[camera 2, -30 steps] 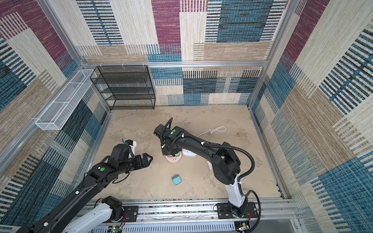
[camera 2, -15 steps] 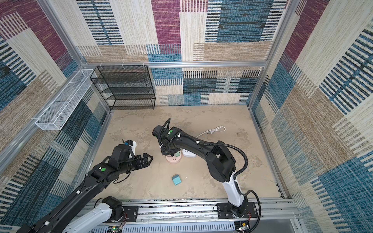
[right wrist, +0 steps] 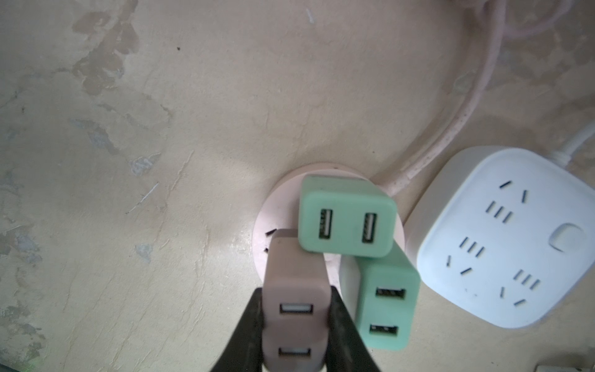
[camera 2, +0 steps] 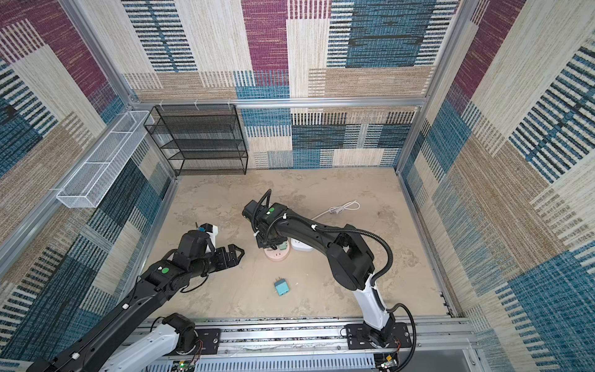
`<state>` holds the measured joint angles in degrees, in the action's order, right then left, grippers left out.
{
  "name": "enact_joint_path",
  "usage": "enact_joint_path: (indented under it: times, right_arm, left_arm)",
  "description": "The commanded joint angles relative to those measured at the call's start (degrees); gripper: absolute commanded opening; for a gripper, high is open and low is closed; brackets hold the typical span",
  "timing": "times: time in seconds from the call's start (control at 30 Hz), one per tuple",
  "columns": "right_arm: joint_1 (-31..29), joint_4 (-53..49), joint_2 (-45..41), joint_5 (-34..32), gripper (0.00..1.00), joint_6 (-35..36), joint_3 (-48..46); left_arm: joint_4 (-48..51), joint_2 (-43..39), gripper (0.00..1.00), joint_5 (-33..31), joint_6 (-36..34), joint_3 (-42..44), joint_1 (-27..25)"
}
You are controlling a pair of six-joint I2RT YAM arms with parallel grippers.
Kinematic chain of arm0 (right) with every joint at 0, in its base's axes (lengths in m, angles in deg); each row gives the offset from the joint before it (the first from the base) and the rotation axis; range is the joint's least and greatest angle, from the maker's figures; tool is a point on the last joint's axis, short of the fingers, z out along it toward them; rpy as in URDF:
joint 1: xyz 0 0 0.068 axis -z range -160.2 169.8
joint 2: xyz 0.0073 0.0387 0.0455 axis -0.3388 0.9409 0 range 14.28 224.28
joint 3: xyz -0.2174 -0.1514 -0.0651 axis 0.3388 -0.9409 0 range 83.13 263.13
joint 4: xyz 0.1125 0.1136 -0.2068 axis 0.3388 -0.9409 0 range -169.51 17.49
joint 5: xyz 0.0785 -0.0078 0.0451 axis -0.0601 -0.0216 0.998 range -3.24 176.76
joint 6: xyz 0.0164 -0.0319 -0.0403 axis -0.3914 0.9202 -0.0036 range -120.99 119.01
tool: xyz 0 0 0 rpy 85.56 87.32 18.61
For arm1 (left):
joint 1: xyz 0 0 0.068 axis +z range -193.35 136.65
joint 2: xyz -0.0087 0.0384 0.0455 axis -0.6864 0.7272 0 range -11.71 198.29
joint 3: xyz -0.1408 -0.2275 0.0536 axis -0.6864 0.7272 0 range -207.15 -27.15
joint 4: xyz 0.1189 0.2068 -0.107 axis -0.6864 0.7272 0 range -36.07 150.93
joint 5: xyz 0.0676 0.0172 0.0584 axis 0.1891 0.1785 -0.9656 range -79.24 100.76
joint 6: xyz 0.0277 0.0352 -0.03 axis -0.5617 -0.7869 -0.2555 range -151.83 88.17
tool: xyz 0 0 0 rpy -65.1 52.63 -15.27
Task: Insert the plug
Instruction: 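Lower the pink plug with the right gripper into the round strip's socket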
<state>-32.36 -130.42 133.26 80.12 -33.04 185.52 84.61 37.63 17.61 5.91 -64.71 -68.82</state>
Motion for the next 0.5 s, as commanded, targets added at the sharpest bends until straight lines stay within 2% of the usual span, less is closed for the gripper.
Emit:
enact_joint_path:
  times: [0.0,0.47]
  right_arm:
    - [-0.1,1.2,0.6,0.3,0.0,0.3,0.4]
    - [-0.1,-1.1,2.4,0.2,0.0,0.5,2.0]
  left_arm:
    - [-1.3,0.1,0.97,0.7,0.5,0.2,0.1]
    - [-1.3,-0.5,0.96,0.5,0.8,0.9,0.3]
